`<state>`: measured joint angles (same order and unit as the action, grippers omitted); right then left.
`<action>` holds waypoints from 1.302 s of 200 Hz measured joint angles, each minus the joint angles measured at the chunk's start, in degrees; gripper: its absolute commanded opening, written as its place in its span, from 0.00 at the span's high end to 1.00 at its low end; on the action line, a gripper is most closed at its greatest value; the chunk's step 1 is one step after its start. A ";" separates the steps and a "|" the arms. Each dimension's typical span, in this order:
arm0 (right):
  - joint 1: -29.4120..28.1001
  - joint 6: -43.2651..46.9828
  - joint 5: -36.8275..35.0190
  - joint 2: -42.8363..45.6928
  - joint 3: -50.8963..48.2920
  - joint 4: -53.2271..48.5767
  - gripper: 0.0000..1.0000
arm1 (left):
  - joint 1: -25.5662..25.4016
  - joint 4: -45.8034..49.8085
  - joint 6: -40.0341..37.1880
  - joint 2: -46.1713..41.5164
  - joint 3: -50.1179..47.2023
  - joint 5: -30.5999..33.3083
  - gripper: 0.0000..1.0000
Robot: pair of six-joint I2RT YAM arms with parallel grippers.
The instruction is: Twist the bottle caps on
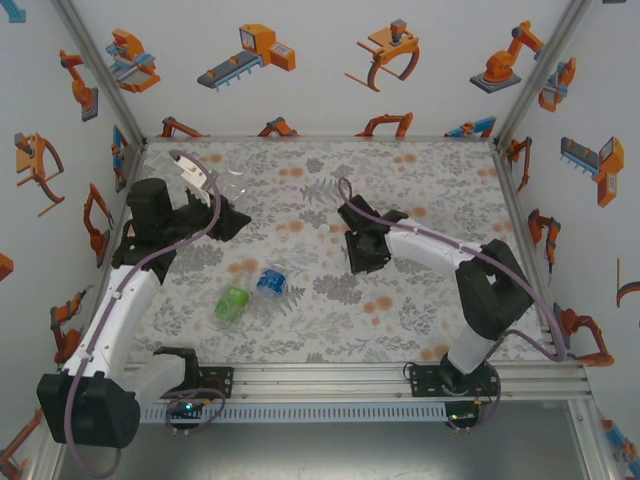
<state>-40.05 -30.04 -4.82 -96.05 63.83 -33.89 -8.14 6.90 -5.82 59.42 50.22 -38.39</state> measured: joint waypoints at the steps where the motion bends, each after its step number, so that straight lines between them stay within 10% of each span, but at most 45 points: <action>1: -0.13 -0.11 -0.02 0.09 -0.13 0.02 0.68 | 0.00 0.00 0.00 0.02 0.00 0.00 0.94; 260: -3.98 -7.04 -0.83 2.43 -5.84 1.73 0.60 | 0.00 0.00 0.02 1.95 0.02 -0.20 0.93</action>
<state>-44.03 -37.08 -5.65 -93.62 58.00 -32.16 -8.14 6.90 -5.80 61.36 50.24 -38.59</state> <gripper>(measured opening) 0.400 0.525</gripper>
